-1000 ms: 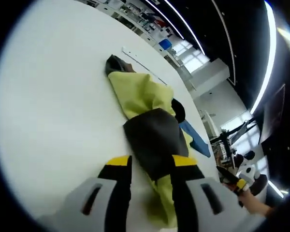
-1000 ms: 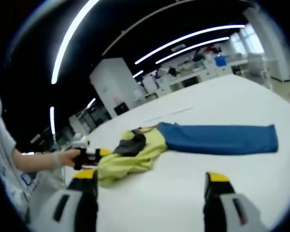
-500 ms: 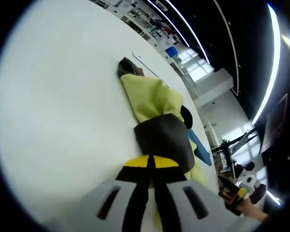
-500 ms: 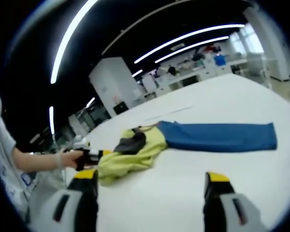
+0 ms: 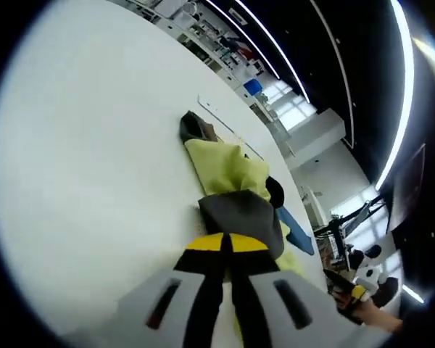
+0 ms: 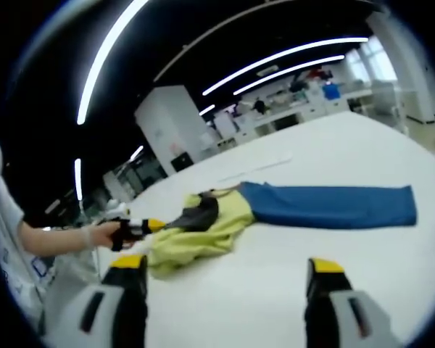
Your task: Fold the garment on the visible template until the final outline fits inside the template.
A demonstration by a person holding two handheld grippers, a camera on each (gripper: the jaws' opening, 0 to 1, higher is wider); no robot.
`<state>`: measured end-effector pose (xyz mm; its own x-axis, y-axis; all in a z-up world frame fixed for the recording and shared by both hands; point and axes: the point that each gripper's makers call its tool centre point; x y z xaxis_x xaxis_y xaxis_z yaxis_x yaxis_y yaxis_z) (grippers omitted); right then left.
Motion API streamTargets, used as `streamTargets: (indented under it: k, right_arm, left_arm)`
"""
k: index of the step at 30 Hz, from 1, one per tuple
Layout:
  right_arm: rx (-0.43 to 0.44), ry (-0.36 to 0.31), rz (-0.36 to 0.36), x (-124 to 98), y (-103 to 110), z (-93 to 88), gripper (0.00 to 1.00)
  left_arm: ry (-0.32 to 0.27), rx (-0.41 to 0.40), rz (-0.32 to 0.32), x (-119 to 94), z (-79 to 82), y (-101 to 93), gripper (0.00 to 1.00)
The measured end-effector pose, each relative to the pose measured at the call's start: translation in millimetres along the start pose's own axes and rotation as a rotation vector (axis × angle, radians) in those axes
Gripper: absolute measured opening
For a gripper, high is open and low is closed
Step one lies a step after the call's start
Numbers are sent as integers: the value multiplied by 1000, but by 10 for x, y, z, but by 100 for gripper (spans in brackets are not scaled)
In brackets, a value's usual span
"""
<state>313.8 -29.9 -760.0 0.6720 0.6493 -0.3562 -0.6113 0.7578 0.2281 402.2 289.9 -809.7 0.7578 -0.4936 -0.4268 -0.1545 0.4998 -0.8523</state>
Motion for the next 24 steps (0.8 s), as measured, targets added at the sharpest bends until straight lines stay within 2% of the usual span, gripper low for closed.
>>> streamTargets:
  k: [3,10,11,18,22,24]
  right_arm:
    - [-2,-5,2,11,11,25,91]
    - [-13,0,20,83,31,35,91]
    - [-12,2,23,96,35,32,91]
    - [-20,14,47,192,104,33,91]
    - [-25,27,60,244,144,10,91]
    - [-24,30,64,263,171,9,91]
  left_arm:
    - [-18,9,-4,-117,114,-2,0]
    - [-107,66,-5,-578,624,41,0]
    - [-111,72,-4,-609,655,49,0]
    - [-177,154,54,-1146,1005,194,0]
    - [-221,153,98,-1395,1226,396,0]
    - [-239,154,122,-1522,1258,467,0]
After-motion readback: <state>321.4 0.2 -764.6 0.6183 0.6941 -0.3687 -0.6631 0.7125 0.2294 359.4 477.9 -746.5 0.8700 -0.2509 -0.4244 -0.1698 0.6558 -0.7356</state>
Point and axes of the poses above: the point that each gripper's makers call its tool centre point, and the gripper's own axes: x roughly forward along the fingers, y roughly to its left, z roughly out of its top, and after that the axes turned 15 degrees about -x, right-handed
